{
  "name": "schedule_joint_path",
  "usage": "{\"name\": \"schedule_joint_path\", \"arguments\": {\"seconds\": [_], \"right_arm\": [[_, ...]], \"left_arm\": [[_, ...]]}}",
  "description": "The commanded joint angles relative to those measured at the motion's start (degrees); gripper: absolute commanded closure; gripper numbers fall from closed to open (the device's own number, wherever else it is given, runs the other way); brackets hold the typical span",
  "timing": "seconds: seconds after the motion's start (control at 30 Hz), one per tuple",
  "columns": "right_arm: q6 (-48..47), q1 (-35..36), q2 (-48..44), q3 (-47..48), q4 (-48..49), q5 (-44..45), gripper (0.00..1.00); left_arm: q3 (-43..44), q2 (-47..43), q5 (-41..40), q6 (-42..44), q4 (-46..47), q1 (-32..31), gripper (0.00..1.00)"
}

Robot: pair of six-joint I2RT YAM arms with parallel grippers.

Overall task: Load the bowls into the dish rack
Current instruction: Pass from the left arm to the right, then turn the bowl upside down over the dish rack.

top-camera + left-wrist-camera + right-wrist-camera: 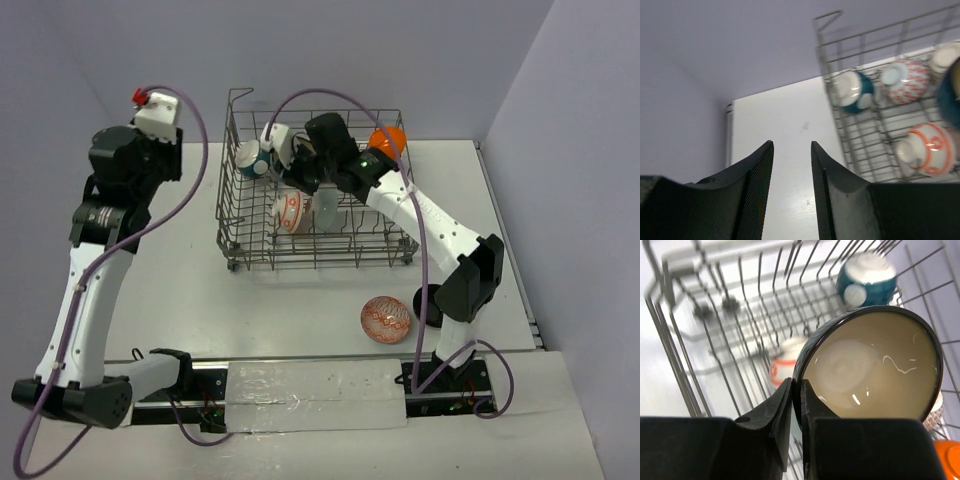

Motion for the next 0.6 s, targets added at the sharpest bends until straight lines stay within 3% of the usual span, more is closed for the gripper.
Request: {"name": "schedule_joint_path", "arguments": {"seconds": [0.0, 0.17, 0.3, 0.4, 0.57], "right_arm": [[8.38, -3.21, 1.99, 10.35, 1.41, -8.66, 1.00], [17.18, -6.37, 7.62, 19.13, 0.44, -16.48, 1.00], [30.68, -10.50, 11.92, 23.54, 3.07, -29.02, 1.00], [42.36, -12.44, 14.48, 23.73, 9.03, -35.90, 1.00], [62.33, -15.69, 15.19, 16.20, 30.71, -46.37, 1.00]], "left_arm": [[-5.19, -3.64, -4.21, 0.57, 3.98, 4.57, 0.59], [-9.59, -8.99, -4.30, 0.14, 2.84, 10.03, 0.59], [-12.23, -12.34, -4.12, -0.65, 1.87, 12.05, 0.59], [-13.90, -13.75, -3.33, -1.18, 1.44, 14.60, 0.58], [-15.22, -14.63, -2.02, -2.06, 0.56, 17.15, 0.59]]}}
